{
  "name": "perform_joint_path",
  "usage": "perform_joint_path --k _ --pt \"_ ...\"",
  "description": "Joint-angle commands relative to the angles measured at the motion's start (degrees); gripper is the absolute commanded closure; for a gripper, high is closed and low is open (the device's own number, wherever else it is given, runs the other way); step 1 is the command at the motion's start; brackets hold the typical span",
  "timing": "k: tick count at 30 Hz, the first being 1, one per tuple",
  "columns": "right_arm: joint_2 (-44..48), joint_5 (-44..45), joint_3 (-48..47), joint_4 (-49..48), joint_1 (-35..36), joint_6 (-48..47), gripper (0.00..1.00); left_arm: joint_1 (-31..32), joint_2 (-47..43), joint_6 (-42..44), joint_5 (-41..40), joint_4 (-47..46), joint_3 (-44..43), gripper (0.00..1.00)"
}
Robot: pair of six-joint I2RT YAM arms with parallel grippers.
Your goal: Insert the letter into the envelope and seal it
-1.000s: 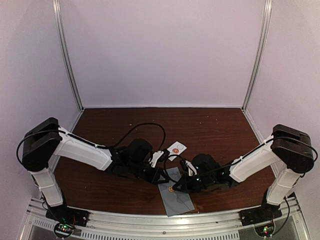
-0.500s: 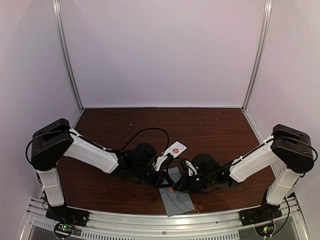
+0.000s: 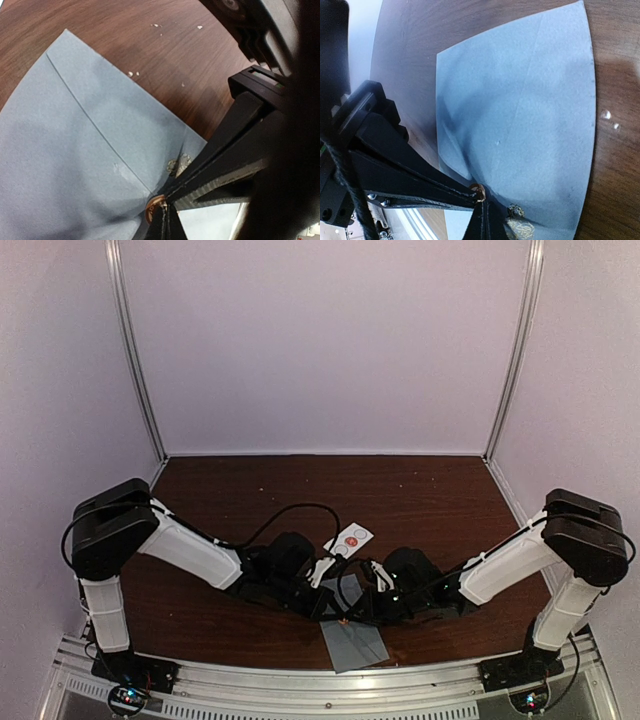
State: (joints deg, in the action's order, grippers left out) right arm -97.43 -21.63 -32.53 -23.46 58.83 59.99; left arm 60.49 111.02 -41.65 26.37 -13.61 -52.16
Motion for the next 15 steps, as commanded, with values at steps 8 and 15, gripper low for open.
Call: perform_joint_path --k 8,15 --pt "2.1 3.96 0.78 9.42 0.59 -1.16 0.88 0.77 3.01 2.37 -1.09 4.21 2.23 1.0" --pt "4.46 5.1 -0.15 12.2 0.59 -2.27 0.82 0.83 3.59 2.46 -1.14 4.23 1.41 1.0"
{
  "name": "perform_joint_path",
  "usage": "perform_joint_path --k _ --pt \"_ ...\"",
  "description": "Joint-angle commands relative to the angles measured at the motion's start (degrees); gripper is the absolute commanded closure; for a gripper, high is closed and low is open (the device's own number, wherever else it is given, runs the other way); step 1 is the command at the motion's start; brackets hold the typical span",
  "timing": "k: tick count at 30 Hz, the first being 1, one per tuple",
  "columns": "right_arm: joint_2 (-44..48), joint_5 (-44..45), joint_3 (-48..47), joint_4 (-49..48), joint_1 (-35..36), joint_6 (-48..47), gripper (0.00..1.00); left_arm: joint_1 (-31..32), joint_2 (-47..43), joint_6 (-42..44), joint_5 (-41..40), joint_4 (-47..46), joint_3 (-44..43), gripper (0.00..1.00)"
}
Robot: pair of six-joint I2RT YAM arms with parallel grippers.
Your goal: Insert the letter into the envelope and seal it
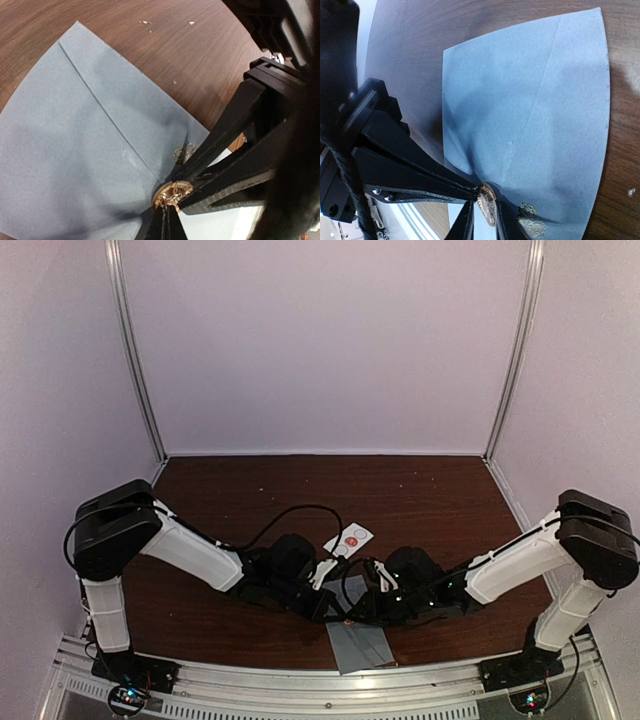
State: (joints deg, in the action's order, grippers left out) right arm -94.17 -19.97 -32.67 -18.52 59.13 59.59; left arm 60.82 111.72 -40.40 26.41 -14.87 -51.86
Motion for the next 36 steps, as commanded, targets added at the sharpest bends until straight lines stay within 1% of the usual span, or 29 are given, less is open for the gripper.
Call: perform_joint_path --k 1,11,18,23,31,36 --pt "1.4 3.52 0.04 7.47 0.28 -1.92 0.81 0.53 3.03 1.2 -1.23 5.52 0.99 1.0" --pt "3.75 4.96 -0.43 9.59 0.27 -3.01 0.79 0.94 3.61 1.3 -0.95 5.49 0.0 1.0" --pt "5.54 5.96 -0.25 10.73 0.28 -3.16 0.81 1.11 3.94 1.29 -0.84 5.52 -0.58 1.0" --pt "4.57 5.83 1.17 9.8 0.28 -2.52 0.82 1.09 4.05 1.42 -0.67 5.81 -1.26 1.0" --pt "3.39 5.51 3.26 8.38 0.28 -0.26 0.95 1.17 3.48 1.47 -0.65 6.65 -3.74 1.0" --pt "3.37 5.63 3.84 8.14 0.28 0.5 0.96 1.77 2.91 1.38 -1.1 7.27 -6.29 1.0"
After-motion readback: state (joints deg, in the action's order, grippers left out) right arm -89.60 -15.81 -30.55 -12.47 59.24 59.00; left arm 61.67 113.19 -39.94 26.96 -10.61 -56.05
